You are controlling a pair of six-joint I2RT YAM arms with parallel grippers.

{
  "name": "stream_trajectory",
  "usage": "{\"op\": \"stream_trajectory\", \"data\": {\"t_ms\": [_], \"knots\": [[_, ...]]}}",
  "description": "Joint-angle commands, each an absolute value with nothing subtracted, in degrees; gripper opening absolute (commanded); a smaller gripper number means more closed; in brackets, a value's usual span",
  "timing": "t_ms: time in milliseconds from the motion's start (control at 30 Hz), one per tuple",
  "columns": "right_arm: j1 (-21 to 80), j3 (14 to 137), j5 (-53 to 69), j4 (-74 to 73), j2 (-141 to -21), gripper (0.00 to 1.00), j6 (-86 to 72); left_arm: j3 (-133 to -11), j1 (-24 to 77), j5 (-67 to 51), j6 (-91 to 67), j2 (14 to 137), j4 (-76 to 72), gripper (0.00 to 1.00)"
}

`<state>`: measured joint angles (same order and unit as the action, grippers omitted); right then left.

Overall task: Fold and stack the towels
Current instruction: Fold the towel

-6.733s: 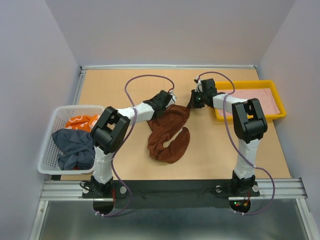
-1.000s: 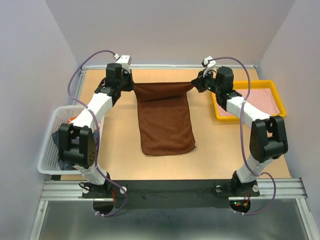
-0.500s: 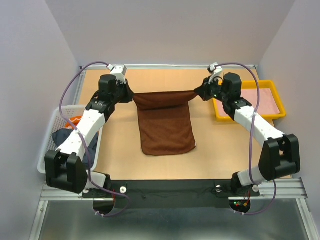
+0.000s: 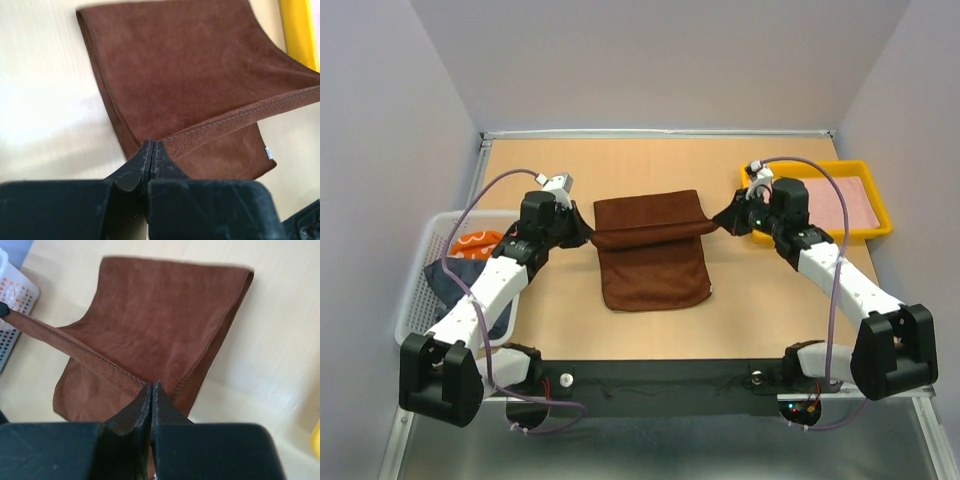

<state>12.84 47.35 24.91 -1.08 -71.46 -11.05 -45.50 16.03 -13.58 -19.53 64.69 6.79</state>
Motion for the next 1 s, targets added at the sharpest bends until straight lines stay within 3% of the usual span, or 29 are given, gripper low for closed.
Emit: {"op": "stream_trajectory", "data": {"t_ms": [0, 367, 700, 967], "knots": [[11.6, 43.52, 22.84, -2.46, -70.57, 0.0, -15.54, -41.32, 15.55, -9.93, -21.88, 63.81, 7.65, 0.0], [11.6, 41.48, 28.47, -2.37, -84.63, 0.01, -20.3, -36.3, 17.22, -9.94, -29.44, 71.8, 3.17, 0.0], [11.6, 42.54, 26.46, -1.23, -93.95, 0.0, -20.21, -32.96, 19.78, -6.95, -36.3, 79.27, -4.3, 0.0], [11.6, 48.51, 22.94, 2.19, -100.89, 0.0, -20.92, -41.65, 17.32, -0.44, -33.93, 89.37, -0.62, 0.0]]}}
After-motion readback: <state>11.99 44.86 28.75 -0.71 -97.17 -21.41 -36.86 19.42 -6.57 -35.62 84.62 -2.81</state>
